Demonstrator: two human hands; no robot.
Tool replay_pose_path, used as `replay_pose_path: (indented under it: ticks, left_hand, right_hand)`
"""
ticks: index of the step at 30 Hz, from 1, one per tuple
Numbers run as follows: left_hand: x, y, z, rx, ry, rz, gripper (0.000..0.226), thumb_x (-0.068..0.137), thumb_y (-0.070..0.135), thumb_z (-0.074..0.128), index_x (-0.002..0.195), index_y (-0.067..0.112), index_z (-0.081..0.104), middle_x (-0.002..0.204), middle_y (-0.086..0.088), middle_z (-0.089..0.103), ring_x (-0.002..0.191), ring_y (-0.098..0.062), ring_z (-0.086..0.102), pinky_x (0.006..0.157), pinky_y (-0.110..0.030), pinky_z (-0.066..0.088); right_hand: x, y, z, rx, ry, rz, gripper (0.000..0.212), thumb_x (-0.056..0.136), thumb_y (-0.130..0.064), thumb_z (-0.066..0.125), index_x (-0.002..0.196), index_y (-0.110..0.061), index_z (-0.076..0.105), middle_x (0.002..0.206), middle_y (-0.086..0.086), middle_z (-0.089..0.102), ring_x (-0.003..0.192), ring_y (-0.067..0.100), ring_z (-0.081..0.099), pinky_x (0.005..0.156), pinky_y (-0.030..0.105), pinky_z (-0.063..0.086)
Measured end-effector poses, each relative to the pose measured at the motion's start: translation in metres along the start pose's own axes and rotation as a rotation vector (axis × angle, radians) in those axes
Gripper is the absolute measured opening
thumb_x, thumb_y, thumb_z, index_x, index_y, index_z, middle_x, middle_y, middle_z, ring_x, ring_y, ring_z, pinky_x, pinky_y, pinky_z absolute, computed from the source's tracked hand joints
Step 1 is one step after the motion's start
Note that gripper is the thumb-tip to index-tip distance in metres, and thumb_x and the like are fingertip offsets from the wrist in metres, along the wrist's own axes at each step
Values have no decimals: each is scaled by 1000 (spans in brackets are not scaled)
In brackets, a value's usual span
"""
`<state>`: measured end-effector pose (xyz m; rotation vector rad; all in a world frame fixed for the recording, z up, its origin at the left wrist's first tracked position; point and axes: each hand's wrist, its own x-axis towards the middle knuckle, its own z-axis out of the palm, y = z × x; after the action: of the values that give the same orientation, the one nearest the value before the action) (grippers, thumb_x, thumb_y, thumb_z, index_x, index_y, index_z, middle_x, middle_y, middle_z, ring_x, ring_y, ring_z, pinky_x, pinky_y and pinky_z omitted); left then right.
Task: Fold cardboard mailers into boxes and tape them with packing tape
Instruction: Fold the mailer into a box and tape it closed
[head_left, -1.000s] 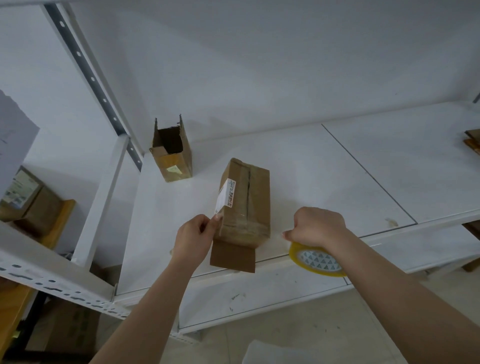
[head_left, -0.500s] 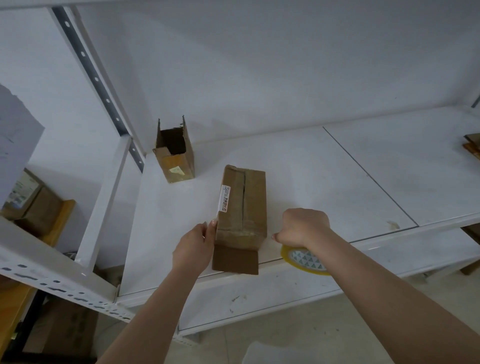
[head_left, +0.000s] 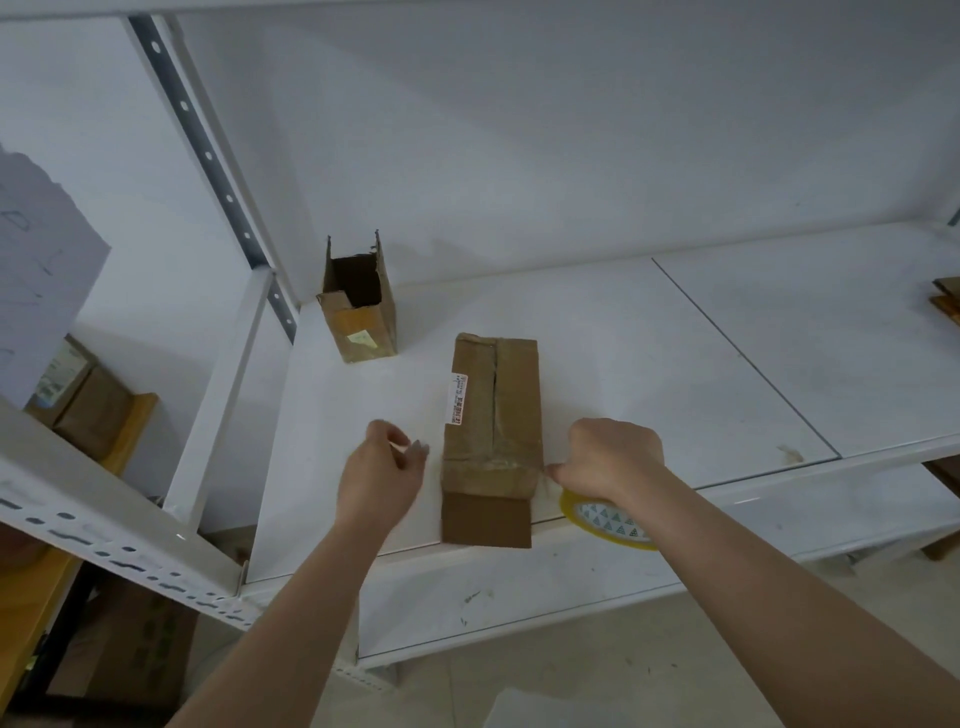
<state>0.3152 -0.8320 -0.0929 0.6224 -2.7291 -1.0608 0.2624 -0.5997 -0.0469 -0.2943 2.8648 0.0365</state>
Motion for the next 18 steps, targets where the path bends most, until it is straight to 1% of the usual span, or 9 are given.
replay_pose_path:
  ticks: [2,4,6,8,11,12,14,16,18]
  left_hand:
    - [-1,16,-13,-5,119,153,12,95,30,56,104,23,51,90,6,63,85,-14,60,68,-23,41]
    - [-6,36,-14,18,101,415,25,99,30,48,123,24,56,120,7,61,113,-14,56,92,-25,41]
    - [-14,54,-5,144,-186,609,48,102,43,33,147,28,36,150,15,32,144,-11,20,115,-34,16]
    - [-20,58,9,427,-421,672,57,101,52,17,154,32,12,160,9,1,148,-16,-11,118,-40,-3]
    - [-18,43,14,598,-519,655,59,100,53,11,155,31,4,162,0,-9,147,-21,-19,119,-40,-6]
    - [-16,39,12,513,-557,640,61,98,54,11,154,31,8,162,1,-6,148,-19,-17,119,-38,-7]
    - [-14,32,4,54,-625,493,62,93,58,22,150,35,30,160,4,19,149,-14,6,120,-34,6]
    - [-8,24,-5,-416,-398,291,37,96,49,41,128,37,58,133,15,56,127,-1,47,109,-26,39]
    - [4,9,-10,-347,-39,172,19,99,31,50,112,33,64,111,15,66,103,1,61,91,-24,53]
  right_hand:
    - [0,2,0,12,-15,0,34,87,-55,52,76,-23,45,74,-7,50,76,18,53,57,27,34]
    - [1,2,1,12,-27,-4,32,87,-54,52,79,-24,48,74,-8,49,77,18,53,58,27,34]
    - [1,3,1,10,-21,-4,32,87,-56,51,83,-24,50,73,-9,47,79,18,53,61,28,36]
    - [1,4,1,14,-4,-2,36,86,-60,51,81,-24,51,73,-9,49,77,17,53,60,28,35]
    - [1,4,2,9,10,-2,42,83,-66,51,74,-24,49,73,-9,52,74,16,53,56,28,33]
    - [0,3,2,5,11,0,44,83,-67,51,73,-25,47,73,-9,52,73,15,53,56,27,32]
    - [0,2,2,-5,9,1,45,83,-67,52,70,-25,44,73,-8,52,71,15,51,53,26,30]
    - [0,2,1,-3,7,-1,46,83,-67,52,69,-24,44,73,-7,53,68,14,50,52,25,29]
    - [0,4,0,11,1,3,47,83,-67,53,68,-23,45,73,-7,54,66,13,50,52,25,30]
